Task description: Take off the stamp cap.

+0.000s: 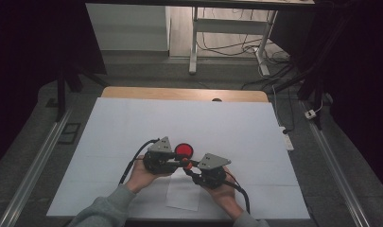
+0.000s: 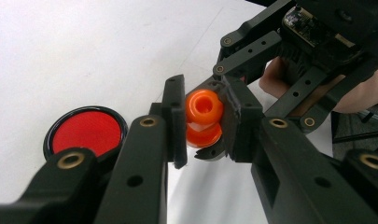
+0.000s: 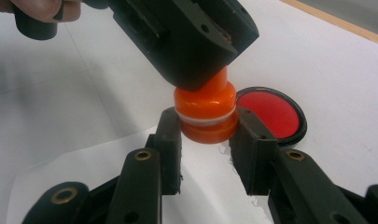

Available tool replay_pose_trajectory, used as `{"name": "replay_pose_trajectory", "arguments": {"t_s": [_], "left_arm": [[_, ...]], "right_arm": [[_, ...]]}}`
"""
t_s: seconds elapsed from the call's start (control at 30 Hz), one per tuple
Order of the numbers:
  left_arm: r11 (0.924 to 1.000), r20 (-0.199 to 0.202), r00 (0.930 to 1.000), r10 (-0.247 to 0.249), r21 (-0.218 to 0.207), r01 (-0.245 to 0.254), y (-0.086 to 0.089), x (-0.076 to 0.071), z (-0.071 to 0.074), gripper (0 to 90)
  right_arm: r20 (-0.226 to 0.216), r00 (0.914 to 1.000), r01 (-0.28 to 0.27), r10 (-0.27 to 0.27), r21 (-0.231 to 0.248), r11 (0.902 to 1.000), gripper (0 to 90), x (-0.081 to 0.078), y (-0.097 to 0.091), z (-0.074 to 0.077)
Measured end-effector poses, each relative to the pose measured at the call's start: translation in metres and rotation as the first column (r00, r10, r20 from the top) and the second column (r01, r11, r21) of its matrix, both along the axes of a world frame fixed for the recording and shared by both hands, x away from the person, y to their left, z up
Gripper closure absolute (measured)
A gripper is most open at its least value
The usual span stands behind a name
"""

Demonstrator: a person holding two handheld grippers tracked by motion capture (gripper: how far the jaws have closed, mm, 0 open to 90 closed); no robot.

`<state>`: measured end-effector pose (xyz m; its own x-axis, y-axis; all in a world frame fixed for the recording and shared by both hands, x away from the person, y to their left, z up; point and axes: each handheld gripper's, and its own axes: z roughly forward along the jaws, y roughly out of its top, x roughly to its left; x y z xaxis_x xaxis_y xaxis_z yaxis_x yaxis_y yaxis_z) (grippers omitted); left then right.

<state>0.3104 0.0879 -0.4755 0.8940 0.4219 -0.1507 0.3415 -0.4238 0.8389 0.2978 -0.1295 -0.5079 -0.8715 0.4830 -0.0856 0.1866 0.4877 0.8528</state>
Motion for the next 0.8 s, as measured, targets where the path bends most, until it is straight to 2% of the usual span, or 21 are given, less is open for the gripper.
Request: {"name": "replay_pose_trajectory", "arguments": {"t_s": [0.8], "left_arm": [[0.9996, 0.007, 0.9997, 0.022, -0.019, -0.022, 0.0049, 0.0007, 0.0025, 72.4]], "right_arm": [[0.004, 0.9999, 0.011, -0.011, -0.007, 0.9999, 64.0, 0.0007, -0.0038, -0.0015]]}}
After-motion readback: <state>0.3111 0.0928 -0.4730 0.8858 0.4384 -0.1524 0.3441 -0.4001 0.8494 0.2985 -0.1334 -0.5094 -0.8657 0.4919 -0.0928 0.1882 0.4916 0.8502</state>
